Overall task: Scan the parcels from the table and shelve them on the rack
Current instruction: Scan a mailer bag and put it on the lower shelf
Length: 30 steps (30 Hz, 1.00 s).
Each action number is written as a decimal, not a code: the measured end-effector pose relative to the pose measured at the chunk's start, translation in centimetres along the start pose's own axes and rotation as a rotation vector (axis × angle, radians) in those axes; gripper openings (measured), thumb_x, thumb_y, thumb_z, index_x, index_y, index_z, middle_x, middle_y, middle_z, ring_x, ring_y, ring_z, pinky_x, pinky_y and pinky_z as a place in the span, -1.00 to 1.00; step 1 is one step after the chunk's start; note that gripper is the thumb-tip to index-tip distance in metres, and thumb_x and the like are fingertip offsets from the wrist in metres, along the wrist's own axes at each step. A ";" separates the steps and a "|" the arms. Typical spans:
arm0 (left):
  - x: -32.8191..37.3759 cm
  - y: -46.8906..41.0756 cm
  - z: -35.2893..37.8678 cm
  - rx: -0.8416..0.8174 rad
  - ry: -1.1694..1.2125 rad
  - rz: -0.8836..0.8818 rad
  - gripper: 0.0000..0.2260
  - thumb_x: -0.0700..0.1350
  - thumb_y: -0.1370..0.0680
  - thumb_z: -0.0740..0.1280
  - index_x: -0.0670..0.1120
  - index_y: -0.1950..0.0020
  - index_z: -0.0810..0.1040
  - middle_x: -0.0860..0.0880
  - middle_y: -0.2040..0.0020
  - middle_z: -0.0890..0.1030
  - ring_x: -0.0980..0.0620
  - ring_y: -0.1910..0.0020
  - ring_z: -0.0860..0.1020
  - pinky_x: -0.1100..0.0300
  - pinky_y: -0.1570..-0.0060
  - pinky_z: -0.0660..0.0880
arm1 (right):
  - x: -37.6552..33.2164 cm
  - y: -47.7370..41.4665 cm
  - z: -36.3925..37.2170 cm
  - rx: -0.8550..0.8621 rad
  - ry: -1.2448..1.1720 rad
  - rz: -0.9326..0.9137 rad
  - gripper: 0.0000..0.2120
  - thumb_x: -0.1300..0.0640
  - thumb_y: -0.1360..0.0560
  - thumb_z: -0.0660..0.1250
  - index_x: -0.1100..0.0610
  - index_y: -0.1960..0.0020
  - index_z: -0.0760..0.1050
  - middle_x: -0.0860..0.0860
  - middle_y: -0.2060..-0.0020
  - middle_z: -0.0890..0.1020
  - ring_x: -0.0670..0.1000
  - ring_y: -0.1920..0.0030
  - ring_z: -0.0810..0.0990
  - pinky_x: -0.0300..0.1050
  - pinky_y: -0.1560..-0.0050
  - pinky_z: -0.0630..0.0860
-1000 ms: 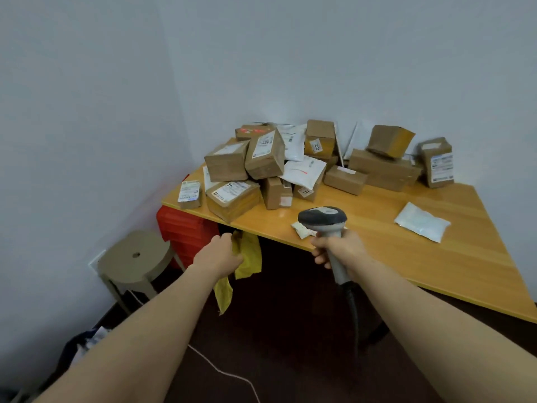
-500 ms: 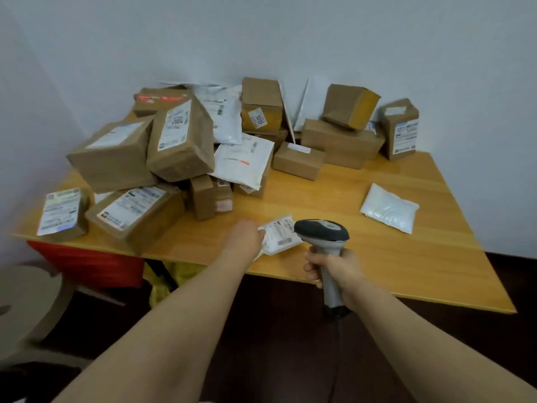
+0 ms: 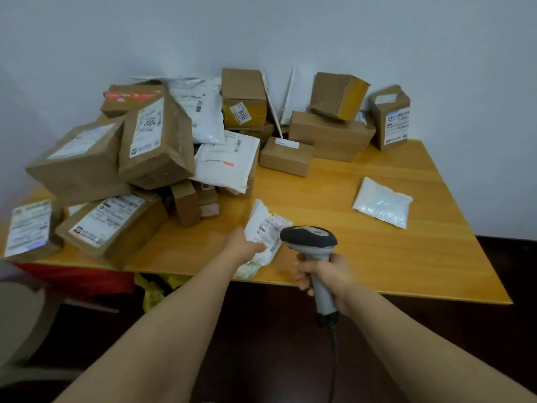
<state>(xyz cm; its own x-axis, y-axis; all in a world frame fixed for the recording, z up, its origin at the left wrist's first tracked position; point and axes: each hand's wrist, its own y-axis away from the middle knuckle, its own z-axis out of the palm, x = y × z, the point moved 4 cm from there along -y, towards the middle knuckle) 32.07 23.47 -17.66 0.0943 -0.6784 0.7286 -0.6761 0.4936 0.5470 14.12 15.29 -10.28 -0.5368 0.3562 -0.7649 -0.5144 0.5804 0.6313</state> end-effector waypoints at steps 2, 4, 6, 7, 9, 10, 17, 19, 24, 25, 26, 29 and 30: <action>-0.2 2.1 -1.5 0.047 0.170 -0.043 -0.53 -0.21 -0.41 0.50 -0.20 -0.27 0.45 -0.14 -0.18 0.58 -0.10 -0.09 0.58 0.03 0.02 0.57 | -0.8 1.3 0.3 -0.047 0.024 -0.026 -0.89 0.29 -0.44 0.43 0.27 0.05 0.55 0.09 0.46 0.62 -0.02 0.53 0.53 -0.22 0.52 0.43; -0.3 4.8 -3.3 0.115 0.273 -0.074 -0.49 -0.23 -0.37 0.53 -0.20 -0.26 0.45 -0.14 -0.17 0.58 -0.12 -0.09 0.58 -0.04 -0.08 0.56 | -1.7 2.8 0.8 -0.094 0.033 -0.056 -0.91 0.31 -0.44 0.42 0.28 0.08 0.54 0.09 0.49 0.59 -0.02 0.56 0.49 -0.23 0.55 0.40; -0.4 7.5 -4.9 0.187 0.334 -0.087 -0.47 -0.23 -0.33 0.57 -0.20 -0.23 0.46 -0.12 -0.13 0.58 -0.13 -0.08 0.58 -0.04 -0.08 0.55 | -2.5 4.6 1.2 -0.144 0.034 -0.079 -0.93 0.33 -0.43 0.42 0.29 0.12 0.54 0.09 0.52 0.57 -0.02 0.58 0.46 -0.24 0.57 0.38; -0.4 8.9 -5.6 0.216 0.365 -0.083 -0.50 -0.24 -0.32 0.57 -0.19 -0.20 0.47 -0.12 -0.11 0.59 -0.13 -0.07 0.58 -0.05 -0.07 0.54 | -2.8 5.5 1.5 -0.171 0.034 -0.088 -0.93 0.33 -0.42 0.42 0.29 0.14 0.53 0.10 0.52 0.56 -0.01 0.58 0.45 -0.23 0.57 0.38; -0.4 11.3 -6.8 0.259 0.419 -0.052 -0.64 -0.28 -0.33 0.56 -0.15 -0.04 0.53 -0.11 -0.03 0.61 -0.08 0.05 0.59 0.02 0.03 0.54 | -3.4 7.4 1.9 -0.229 0.035 -0.103 -0.92 0.34 -0.41 0.43 0.30 0.18 0.53 0.10 0.53 0.55 -0.01 0.58 0.45 -0.22 0.56 0.38; -0.4 12.4 -7.2 0.278 0.441 -0.039 -0.71 -0.29 -0.34 0.55 -0.13 0.03 0.54 -0.11 0.02 0.63 -0.05 0.12 0.60 0.06 0.09 0.53 | -3.7 8.3 2.1 -0.256 0.038 -0.108 -0.91 0.33 -0.41 0.43 0.31 0.19 0.52 0.11 0.54 0.55 0.00 0.58 0.45 -0.22 0.56 0.38; -0.6 17.5 -8.6 0.419 0.597 -0.061 -0.78 -0.32 -0.41 0.48 -0.15 0.00 0.57 -0.17 0.04 0.65 -0.09 0.19 0.62 0.07 0.24 0.56 | -4.9 13.3 1.8 -0.362 0.048 -0.132 -0.84 0.30 -0.42 0.43 0.28 0.27 0.47 0.11 0.52 0.54 0.00 0.57 0.45 -0.20 0.51 0.39; -0.6 18.3 -8.7 0.438 0.623 -0.065 -0.75 -0.33 -0.43 0.46 -0.20 -0.07 0.57 -0.20 -0.01 0.65 -0.11 0.17 0.63 0.04 0.23 0.57 | -5.3 14.3 1.5 -0.379 0.048 -0.147 -0.84 0.31 -0.42 0.43 0.27 0.26 0.46 0.11 0.52 0.53 0.00 0.56 0.44 -0.21 0.50 0.39; -0.5 19.4 -9.0 0.489 0.622 -0.056 -0.68 -0.34 -0.42 0.46 -0.24 -0.15 0.55 -0.22 -0.07 0.64 -0.18 0.05 0.64 -0.07 0.03 0.59 | -6.3 15.7 1.2 -0.405 0.043 -0.172 -0.84 0.29 -0.42 0.44 0.28 0.25 0.46 0.10 0.53 0.52 0.00 0.56 0.44 -0.22 0.50 0.38; -0.5 19.5 -9.1 0.497 0.621 -0.050 -0.69 -0.34 -0.41 0.46 -0.23 -0.14 0.56 -0.22 -0.07 0.64 -0.18 0.06 0.63 -0.06 0.03 0.59 | -6.4 15.9 1.1 -0.407 0.047 -0.171 -0.84 0.28 -0.41 0.44 0.27 0.25 0.47 0.10 0.52 0.53 0.00 0.55 0.44 -0.22 0.50 0.38; -0.5 19.6 -9.2 0.504 0.620 -0.045 -0.70 -0.34 -0.41 0.46 -0.22 -0.12 0.56 -0.21 -0.06 0.64 -0.18 0.06 0.63 -0.06 0.03 0.59 | -6.5 16.0 1.0 -0.409 0.054 -0.171 -0.84 0.27 -0.41 0.45 0.27 0.25 0.47 0.10 0.52 0.53 0.00 0.54 0.45 -0.21 0.49 0.39; -0.5 19.7 -9.5 0.510 0.627 -0.029 -0.74 -0.35 -0.41 0.46 -0.19 -0.06 0.56 -0.22 -0.07 0.64 -0.20 0.03 0.63 -0.12 -0.04 0.57 | -6.6 16.2 1.0 -0.426 0.069 -0.174 -0.83 0.27 -0.41 0.45 0.26 0.27 0.48 0.10 0.51 0.53 0.00 0.54 0.45 -0.20 0.47 0.40; -0.5 19.7 -9.6 0.513 0.632 -0.025 -0.74 -0.35 -0.41 0.46 -0.19 -0.06 0.56 -0.22 -0.07 0.64 -0.20 0.03 0.63 -0.14 -0.06 0.57 | -6.7 16.2 1.0 -0.432 0.070 -0.178 -0.82 0.27 -0.41 0.45 0.25 0.29 0.48 0.09 0.52 0.53 -0.01 0.54 0.44 -0.21 0.48 0.39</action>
<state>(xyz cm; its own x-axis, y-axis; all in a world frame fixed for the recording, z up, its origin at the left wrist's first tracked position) 25.69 38.79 -3.32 0.4048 -0.1753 0.8975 -0.9045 0.0674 0.4211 10.04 23.09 4.94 -0.4516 0.2197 -0.8647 -0.8254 0.2651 0.4984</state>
